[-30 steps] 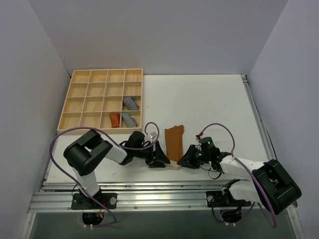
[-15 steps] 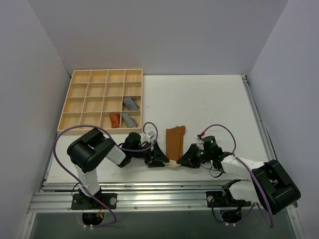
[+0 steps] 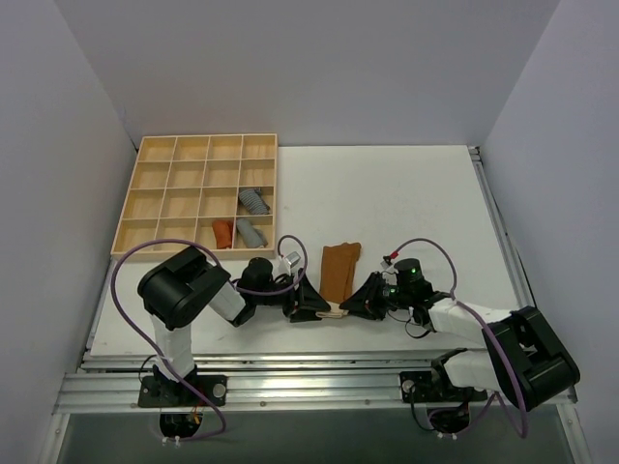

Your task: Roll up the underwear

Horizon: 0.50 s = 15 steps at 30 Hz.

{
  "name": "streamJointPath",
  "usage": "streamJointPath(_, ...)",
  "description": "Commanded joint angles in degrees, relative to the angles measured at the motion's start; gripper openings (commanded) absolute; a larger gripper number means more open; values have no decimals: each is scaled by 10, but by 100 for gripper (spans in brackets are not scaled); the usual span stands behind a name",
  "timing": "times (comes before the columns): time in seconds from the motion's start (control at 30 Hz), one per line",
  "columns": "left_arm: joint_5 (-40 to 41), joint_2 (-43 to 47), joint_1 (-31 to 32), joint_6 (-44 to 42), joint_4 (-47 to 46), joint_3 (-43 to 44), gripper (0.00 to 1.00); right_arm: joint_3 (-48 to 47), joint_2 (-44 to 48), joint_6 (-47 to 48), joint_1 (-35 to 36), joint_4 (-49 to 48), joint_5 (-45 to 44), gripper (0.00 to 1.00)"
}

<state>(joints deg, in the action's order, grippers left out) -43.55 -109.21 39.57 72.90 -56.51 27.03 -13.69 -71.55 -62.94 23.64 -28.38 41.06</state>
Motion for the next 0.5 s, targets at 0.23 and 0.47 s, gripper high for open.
streamJointPath(0.23,49,-49,-6,83,5,-34,69,-11,0,-17,-3,-31,21,0)
streamJointPath(0.47,59,-20,-8,92,9,-34,53,-6,2,-21,-3,-32,20,0)
